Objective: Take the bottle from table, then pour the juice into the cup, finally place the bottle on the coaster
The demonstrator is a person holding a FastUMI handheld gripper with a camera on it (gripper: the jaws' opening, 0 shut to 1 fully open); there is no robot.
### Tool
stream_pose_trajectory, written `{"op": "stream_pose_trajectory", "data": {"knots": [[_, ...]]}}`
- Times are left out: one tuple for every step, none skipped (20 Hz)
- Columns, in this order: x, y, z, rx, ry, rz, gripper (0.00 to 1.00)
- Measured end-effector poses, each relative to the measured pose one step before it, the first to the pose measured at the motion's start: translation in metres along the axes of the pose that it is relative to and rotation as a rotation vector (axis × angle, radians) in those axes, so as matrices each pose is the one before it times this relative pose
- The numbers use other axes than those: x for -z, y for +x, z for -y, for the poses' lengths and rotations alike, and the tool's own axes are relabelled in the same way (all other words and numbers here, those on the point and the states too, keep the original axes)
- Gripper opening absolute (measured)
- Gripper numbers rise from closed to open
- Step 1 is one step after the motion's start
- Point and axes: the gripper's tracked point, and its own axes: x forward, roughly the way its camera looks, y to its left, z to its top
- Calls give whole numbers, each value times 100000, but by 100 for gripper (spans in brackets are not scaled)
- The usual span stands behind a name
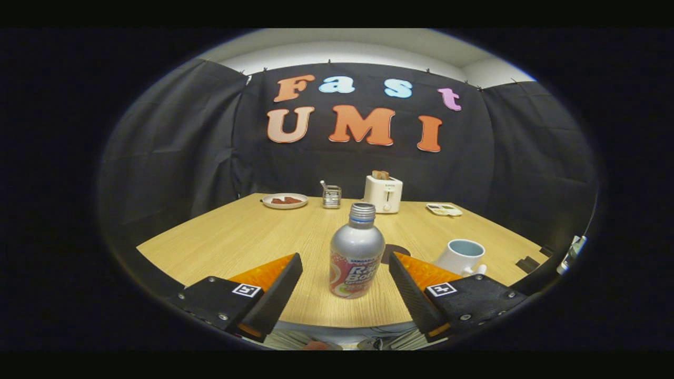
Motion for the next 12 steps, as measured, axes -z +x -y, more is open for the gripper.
{"op": "stream_pose_trajectory", "data": {"knots": [[671,318,129,143,421,-1803,98],[606,334,100,277,284,-1964,98],[858,454,-54,250,-23,-2108,98],[693,308,122,351,-113,-1960,98],[572,421,-26,0,-285,-1854,98],[512,369,16,48,-523,-1502,98],[401,308,108,281,-707,-1221,99],[322,378,62,447,-940,-1165,99],[432,425,-8,320,-900,-990,98],[257,360,47,36,-473,-1014,99],[362,476,-154,-316,-305,-1020,99],[164,321,-151,-461,-379,-698,98]]}}
